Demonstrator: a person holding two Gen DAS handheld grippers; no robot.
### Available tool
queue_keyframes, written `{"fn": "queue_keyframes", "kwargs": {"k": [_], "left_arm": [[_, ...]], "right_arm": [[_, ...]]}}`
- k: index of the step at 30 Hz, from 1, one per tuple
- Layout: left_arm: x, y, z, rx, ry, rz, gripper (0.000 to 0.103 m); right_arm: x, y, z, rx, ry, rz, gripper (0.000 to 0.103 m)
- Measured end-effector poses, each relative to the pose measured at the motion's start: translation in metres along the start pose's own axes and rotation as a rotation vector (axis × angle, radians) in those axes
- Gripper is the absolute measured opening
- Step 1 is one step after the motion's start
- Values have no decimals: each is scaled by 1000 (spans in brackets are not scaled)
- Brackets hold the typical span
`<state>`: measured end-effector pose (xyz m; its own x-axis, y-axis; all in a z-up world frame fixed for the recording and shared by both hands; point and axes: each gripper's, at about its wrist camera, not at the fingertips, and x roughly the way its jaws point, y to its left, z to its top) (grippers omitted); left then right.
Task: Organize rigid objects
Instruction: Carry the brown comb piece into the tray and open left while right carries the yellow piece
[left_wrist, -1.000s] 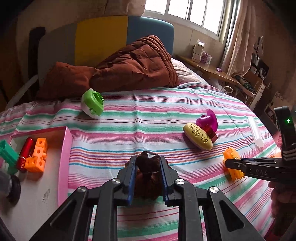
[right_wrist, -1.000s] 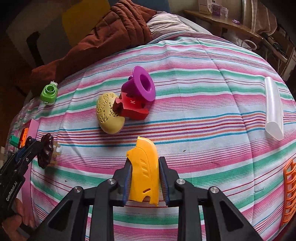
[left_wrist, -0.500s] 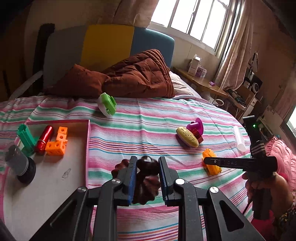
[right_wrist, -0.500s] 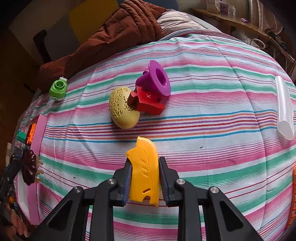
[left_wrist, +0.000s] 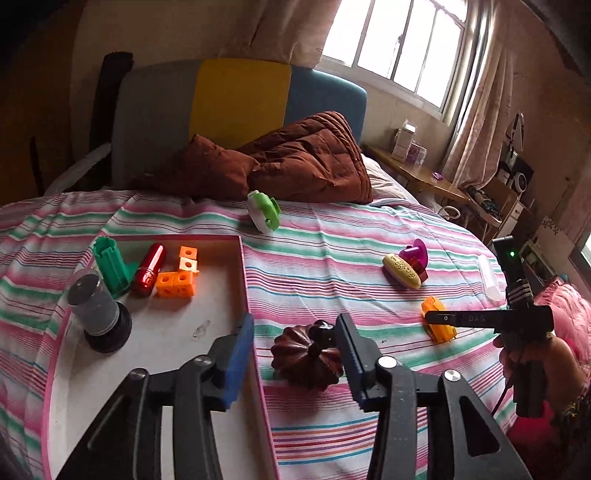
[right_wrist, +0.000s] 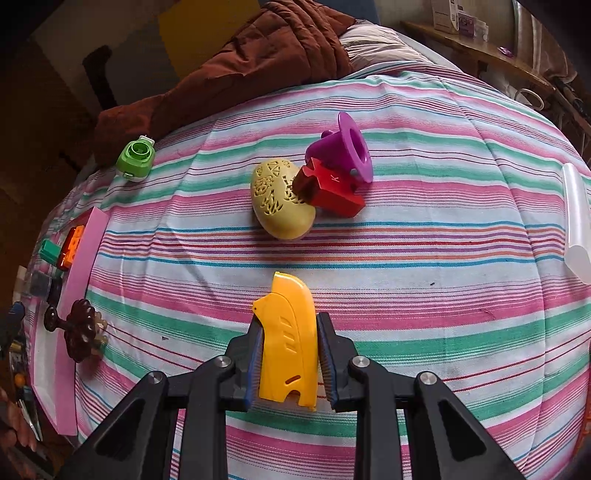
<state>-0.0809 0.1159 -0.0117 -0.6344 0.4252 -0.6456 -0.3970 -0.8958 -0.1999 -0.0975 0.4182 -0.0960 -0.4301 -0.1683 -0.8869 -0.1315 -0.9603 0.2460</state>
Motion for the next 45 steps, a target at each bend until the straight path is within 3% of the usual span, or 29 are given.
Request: {"fn": "queue_keyframes", "kwargs": {"k": [5,8,9,10,12,19,28,35,45], "left_arm": [[33,-41,-2,222,49,72,56],[55,-49,-6,273,90,139,56],[61,-48,-7,261,106,130,54],[65,-45,-7,242,120,124,40],[66,-40,-8,212,106,126,24],[43,-19,-6,69,68,43,24],[-9,6,6,-8,-14,-19,24],[-38,48,5,-49,-52,50,24],[-33,112,-24,-123,2,173,24]], "right_arm": [[1,-4,2,19,-1,18,26],[1,-5,2,25,0,24,26],[1,-5,2,25,0,25,26],[1,-5,3,25,0,26,26],[1,-5,3,22,0,28,26],[2,0,5,11,-3,37,26],[3,1,3,-3,-7,30,26],[3,7,1,-28,-22,31,26],[-23,35,0,-122,-172,63,26]]}}
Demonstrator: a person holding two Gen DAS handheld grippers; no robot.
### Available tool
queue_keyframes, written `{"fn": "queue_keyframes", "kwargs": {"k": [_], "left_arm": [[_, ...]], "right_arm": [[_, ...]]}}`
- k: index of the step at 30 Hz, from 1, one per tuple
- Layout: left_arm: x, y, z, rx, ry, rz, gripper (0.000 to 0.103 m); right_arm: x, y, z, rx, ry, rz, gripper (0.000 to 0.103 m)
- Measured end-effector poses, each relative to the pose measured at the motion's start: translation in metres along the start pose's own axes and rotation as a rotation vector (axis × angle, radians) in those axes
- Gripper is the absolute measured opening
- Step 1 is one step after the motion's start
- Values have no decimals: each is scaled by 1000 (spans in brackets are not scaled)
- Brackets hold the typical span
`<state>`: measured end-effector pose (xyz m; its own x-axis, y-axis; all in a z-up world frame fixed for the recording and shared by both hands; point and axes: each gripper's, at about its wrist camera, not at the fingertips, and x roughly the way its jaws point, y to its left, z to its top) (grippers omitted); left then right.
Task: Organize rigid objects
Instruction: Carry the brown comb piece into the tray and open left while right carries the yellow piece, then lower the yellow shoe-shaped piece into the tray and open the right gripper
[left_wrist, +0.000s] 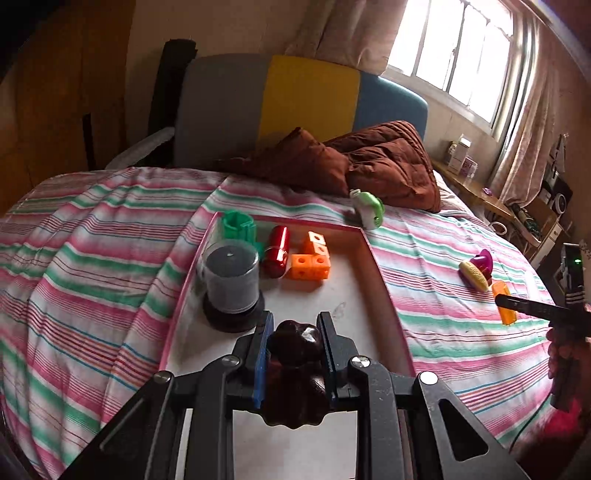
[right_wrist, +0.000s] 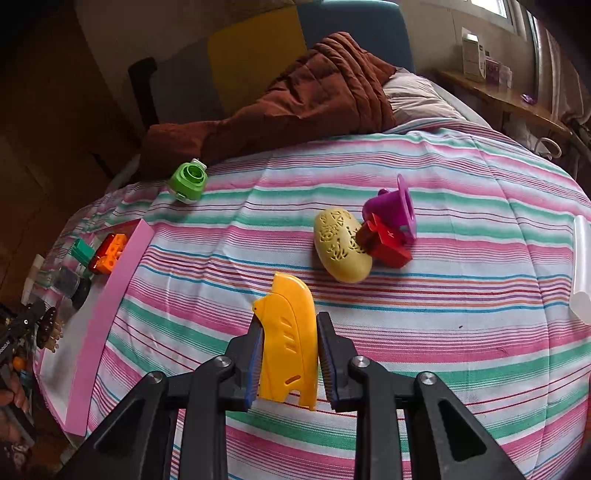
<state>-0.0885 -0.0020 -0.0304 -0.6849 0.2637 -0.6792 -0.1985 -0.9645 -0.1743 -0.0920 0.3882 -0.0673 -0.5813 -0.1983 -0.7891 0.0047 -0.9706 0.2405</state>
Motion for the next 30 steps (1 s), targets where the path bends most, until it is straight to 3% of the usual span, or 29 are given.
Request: {"fn": "queue_keyframes", "kwargs": {"k": [10,14,18,22,24,27,30], "left_arm": [[12,23,-4,24,-7,122,24],[13,32,-2,5,-21,139,26],[5,37,-3,-30,-60,134,43],[-13,33,-10,-58,-129,143,82],[-23,27,-16,-63,-166,127,93],[-31,17,-21,-46,-178,102,101],[-31,6,-23,-16,-155,81,102]], "right_arm": [[1,4,1,-15,-18,22,26],[2,8,0,-32,-19,24,26],[1,11,0,-43,-26,33,26],[0,14,-1,-57,-35,50,26],[0,17,-1,-67,-34,65,26],[0,23,-2,-83,-26,96,26],[5,31,-4,-69,16,130,26]]}}
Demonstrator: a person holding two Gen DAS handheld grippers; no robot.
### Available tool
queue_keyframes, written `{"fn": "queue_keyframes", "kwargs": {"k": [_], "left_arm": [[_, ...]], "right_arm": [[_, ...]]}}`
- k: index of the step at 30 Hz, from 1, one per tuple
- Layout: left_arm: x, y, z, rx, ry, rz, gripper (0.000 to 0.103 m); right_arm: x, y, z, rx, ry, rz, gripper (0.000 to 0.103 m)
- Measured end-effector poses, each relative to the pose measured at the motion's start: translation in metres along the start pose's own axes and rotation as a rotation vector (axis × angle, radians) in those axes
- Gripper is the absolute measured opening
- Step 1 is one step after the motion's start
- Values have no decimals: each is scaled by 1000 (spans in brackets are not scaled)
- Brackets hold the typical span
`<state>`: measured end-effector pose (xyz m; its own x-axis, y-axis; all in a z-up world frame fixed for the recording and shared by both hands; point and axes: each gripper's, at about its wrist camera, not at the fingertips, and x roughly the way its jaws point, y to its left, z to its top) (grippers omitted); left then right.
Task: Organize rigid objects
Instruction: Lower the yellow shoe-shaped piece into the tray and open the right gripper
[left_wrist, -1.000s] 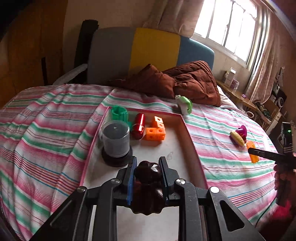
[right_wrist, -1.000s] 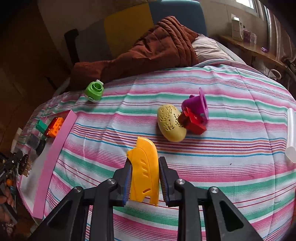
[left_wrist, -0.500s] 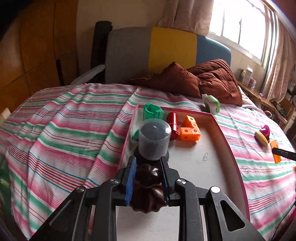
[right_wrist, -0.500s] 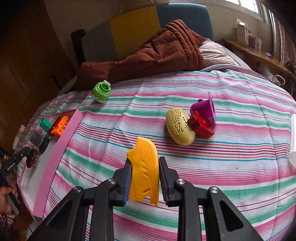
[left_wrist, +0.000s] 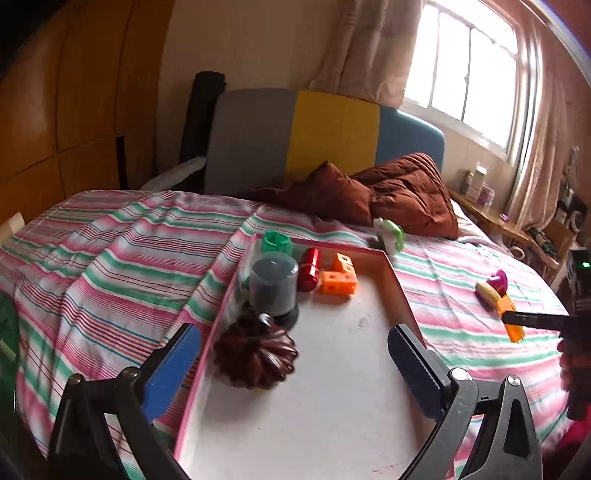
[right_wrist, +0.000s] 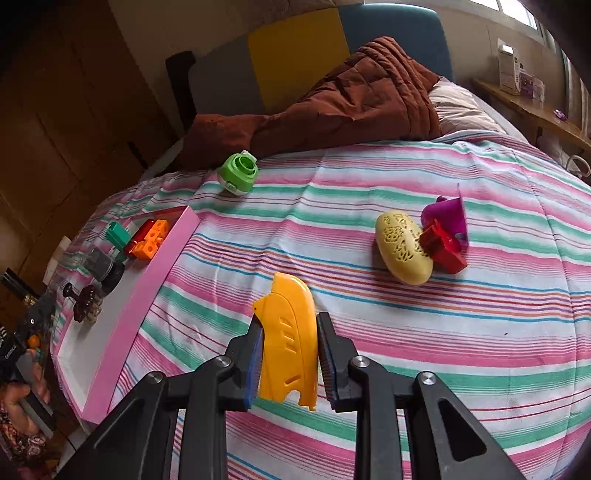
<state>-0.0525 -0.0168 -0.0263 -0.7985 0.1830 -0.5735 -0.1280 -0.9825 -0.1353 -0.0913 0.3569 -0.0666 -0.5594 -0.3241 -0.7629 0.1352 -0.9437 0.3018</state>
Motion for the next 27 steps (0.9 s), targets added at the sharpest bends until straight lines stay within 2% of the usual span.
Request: {"fn": "queue_keyframes", "kwargs": {"k": [7,13,20,27], "left_arm": [[1,-12,-10,-4,58,-47,103],[-2,-15,-18,23,69,-17,103],[-5,-8,-23,18,83,2,103],[-4,0,-25,-38,113,26,103]], "right_arm": [[14,35,-4,54,64,132,26],[24,77,7,66,74,216,26],[46,124,26,61,87,243,26],[75,161,47,30,88,174,26]]}}
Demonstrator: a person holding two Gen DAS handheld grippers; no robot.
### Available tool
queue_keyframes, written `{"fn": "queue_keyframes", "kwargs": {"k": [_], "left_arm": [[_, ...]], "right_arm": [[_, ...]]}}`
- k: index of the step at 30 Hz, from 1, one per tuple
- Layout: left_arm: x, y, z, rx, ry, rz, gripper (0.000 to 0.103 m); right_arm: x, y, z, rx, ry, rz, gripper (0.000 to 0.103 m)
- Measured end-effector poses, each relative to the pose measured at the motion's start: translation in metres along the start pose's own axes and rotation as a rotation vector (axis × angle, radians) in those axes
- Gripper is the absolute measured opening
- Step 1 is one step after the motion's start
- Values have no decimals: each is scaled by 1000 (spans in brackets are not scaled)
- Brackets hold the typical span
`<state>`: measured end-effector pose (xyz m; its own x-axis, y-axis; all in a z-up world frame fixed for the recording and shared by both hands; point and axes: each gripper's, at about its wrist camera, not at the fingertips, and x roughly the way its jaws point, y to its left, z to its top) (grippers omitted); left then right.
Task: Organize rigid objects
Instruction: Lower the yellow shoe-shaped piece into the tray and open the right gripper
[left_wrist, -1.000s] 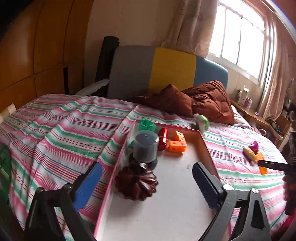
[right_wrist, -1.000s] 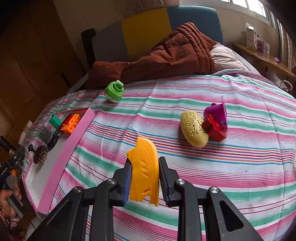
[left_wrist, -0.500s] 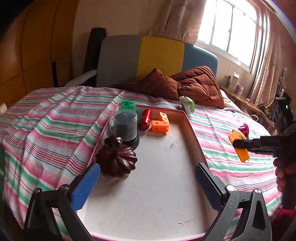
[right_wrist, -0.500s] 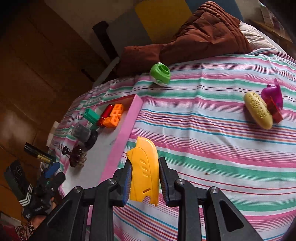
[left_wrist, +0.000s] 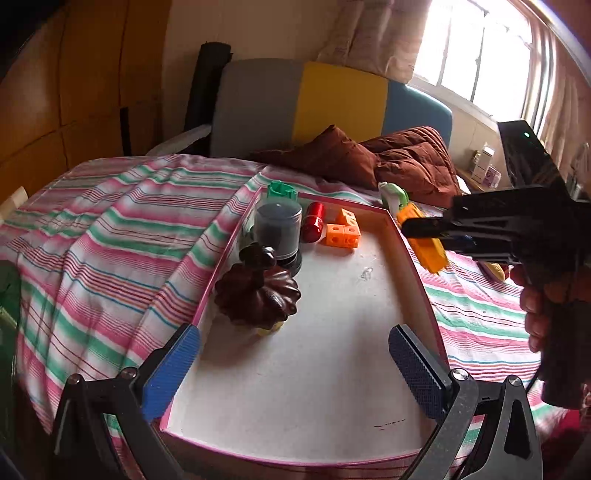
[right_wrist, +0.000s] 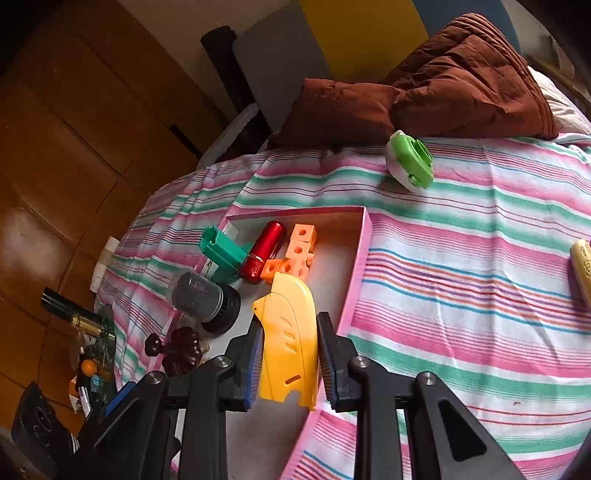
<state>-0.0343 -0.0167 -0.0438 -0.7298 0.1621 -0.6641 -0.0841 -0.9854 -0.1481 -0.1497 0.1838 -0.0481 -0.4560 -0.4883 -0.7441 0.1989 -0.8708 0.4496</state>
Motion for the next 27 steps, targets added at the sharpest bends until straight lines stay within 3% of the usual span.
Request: {"fn": "queue_keyframes", "kwargs": {"k": [12,19,27], "left_arm": [[-4,8,2,-23,-12,11,103],[-4,17,5,-63,-15,22,103],[-8,22,3,-85,-35,-4,103]], "right_arm": [[48,7,35,29,3,-189,26],[57,11,43,-44,-27,-302,32],[40,17,36,-105,-60,-312,33]]}}
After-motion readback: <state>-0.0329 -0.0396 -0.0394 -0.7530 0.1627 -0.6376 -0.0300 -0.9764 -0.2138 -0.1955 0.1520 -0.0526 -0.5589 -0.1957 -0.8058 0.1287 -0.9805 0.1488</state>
